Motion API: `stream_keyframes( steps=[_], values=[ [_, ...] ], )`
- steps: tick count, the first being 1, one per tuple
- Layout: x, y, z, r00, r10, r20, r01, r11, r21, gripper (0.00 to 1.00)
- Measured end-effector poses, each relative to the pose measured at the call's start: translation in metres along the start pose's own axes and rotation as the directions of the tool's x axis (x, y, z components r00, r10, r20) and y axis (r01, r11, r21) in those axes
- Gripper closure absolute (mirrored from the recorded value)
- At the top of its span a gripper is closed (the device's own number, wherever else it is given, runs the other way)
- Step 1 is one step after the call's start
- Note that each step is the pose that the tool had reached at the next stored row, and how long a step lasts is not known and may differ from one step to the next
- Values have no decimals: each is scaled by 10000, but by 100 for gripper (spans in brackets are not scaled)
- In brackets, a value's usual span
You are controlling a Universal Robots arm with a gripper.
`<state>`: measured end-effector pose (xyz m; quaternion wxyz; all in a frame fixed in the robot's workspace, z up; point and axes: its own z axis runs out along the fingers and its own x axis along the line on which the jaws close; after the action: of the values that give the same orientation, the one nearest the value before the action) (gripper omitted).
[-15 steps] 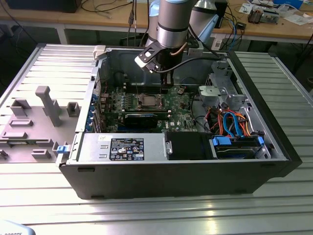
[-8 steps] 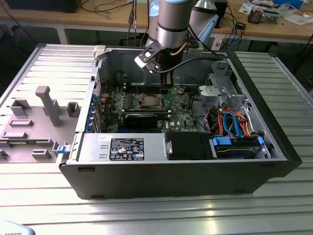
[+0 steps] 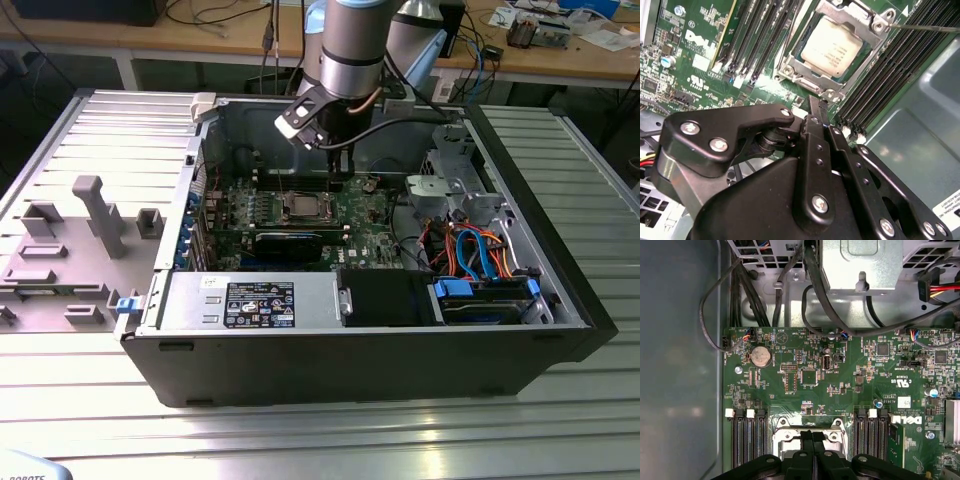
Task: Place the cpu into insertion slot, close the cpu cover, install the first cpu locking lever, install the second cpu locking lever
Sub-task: 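Close the cpu cover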
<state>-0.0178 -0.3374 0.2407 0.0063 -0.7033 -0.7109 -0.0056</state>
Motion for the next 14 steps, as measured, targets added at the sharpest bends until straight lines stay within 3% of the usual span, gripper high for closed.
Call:
stream_keyframes(
  steps=[5, 14],
  values=[
    [0, -77, 13, 10000, 0, 2, 0, 10000, 9, 89],
    [1, -128, 38, 10000, -1, 3, 1, 10000, 12, 89]
  ],
)
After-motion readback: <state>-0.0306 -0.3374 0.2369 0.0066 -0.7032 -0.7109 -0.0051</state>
